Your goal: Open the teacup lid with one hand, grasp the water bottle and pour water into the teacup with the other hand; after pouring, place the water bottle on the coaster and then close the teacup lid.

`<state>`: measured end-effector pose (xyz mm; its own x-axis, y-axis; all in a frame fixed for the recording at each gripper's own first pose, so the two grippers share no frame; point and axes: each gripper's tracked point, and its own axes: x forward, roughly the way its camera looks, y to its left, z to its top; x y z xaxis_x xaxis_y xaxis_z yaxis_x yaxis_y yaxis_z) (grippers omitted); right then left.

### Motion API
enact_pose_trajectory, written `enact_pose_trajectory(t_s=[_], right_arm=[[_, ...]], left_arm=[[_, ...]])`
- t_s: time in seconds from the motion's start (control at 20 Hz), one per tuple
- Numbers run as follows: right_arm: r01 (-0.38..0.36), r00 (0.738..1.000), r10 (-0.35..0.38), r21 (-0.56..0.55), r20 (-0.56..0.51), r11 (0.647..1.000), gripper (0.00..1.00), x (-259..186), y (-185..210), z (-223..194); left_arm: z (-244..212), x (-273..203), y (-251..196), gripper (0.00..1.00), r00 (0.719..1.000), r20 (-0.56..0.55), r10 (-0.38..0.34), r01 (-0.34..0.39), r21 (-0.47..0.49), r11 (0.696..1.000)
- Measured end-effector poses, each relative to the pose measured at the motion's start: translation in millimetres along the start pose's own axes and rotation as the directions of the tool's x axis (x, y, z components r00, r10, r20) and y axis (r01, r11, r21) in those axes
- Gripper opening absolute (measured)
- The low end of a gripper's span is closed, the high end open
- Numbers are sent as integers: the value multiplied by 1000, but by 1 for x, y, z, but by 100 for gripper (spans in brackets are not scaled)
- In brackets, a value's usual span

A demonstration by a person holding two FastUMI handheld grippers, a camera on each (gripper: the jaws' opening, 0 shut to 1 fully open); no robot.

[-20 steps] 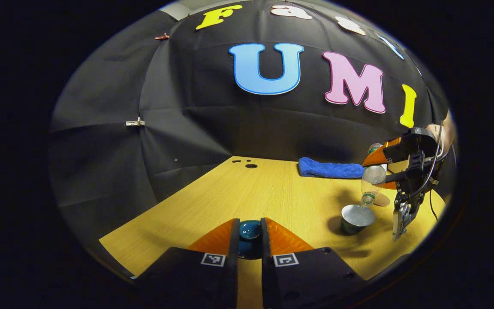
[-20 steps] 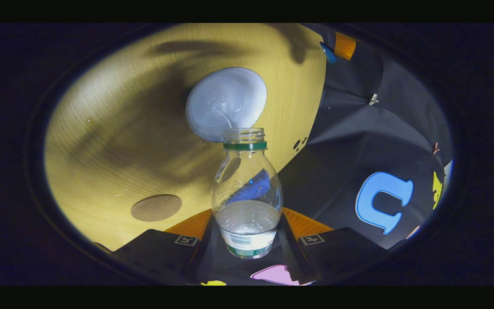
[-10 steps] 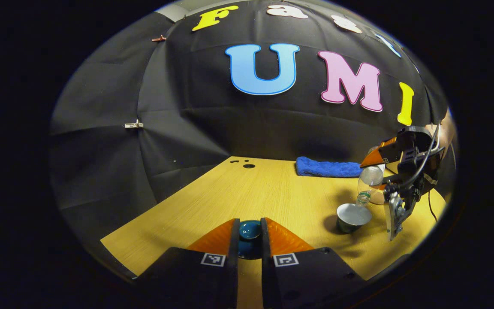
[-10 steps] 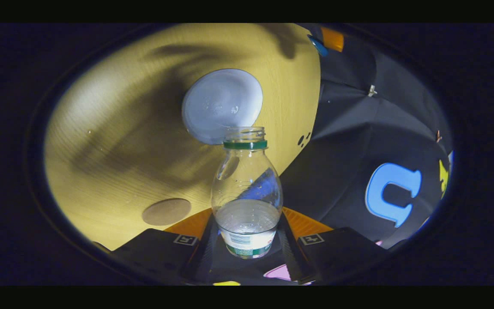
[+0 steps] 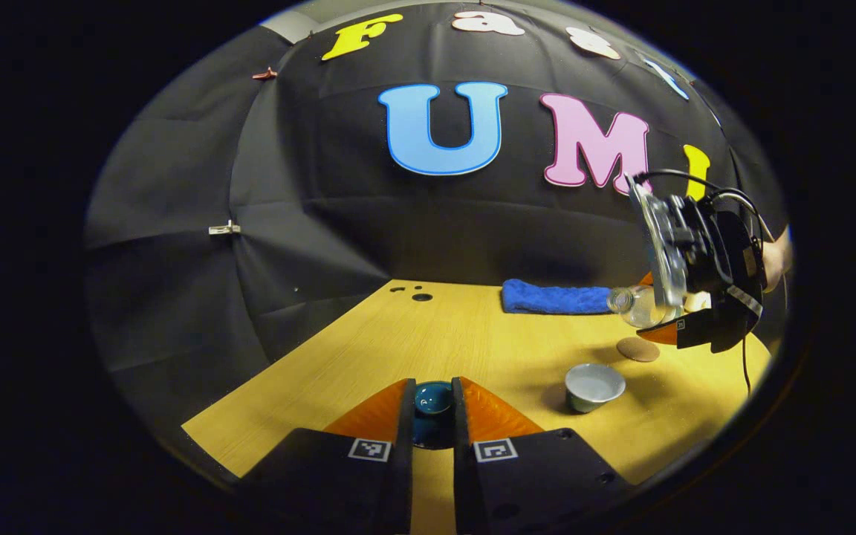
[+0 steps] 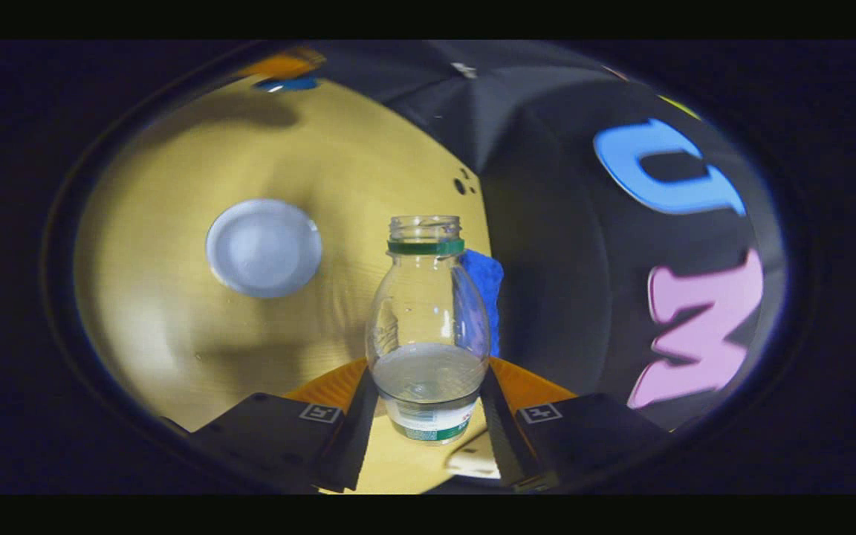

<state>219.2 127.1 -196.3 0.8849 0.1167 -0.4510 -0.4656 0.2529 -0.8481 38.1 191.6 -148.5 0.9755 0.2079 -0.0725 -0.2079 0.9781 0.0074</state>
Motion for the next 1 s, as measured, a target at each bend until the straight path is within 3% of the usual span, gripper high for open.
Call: enact_pose_trajectory(t_s=[0.1, 0.15, 0.2, 0.3, 0.4, 0.6, 0.7, 0.75, 0.85, 1.0], right_arm=[[-4, 1000, 4, 217, -2, 976, 71, 2, -8, -2], [3, 1000, -2, 321, -4, 947, 71, 1, -9, -8], [9, 1000, -10, 415, 1, 910, 71, 0, -12, -11], [4, 1000, -20, 594, 21, 805, 71, -1, -15, -17], [-3, 999, -32, 722, 35, 692, 71, 10, -13, -27], [17, 992, -115, 827, 58, 562, 71, 9, -28, -31], [44, 985, -163, 848, 50, 528, 71, 12, -33, -38], [43, 981, -187, 862, 60, 504, 72, 14, -38, -39], [30, 973, -217, 893, 77, 450, 71, 19, -43, -48], [25, 965, -250, 918, 81, 395, 71, 24, -43, -57]], left_arm=[[10, 4, -11, 27, 1000, 7, -26, 26, -18, 999], [14, 7, -18, 30, 999, 9, -41, 42, -20, 999], [18, 11, -25, 26, 998, 12, -55, 55, -9, 998], [23, 20, -36, 23, 996, 12, -84, 84, 27, 996], [25, 27, -47, 27, 993, 5, -114, 114, 66, 991], [26, 33, -62, 27, 989, 1, -148, 146, 121, 982], [22, 36, -68, 23, 988, -8, -154, 154, 119, 981], [19, 37, -71, 27, 988, -11, -157, 157, 112, 981], [14, 40, -78, 23, 987, -19, -158, 159, 102, 982], [8, 43, -85, 26, 988, -21, -154, 155, 105, 982]])
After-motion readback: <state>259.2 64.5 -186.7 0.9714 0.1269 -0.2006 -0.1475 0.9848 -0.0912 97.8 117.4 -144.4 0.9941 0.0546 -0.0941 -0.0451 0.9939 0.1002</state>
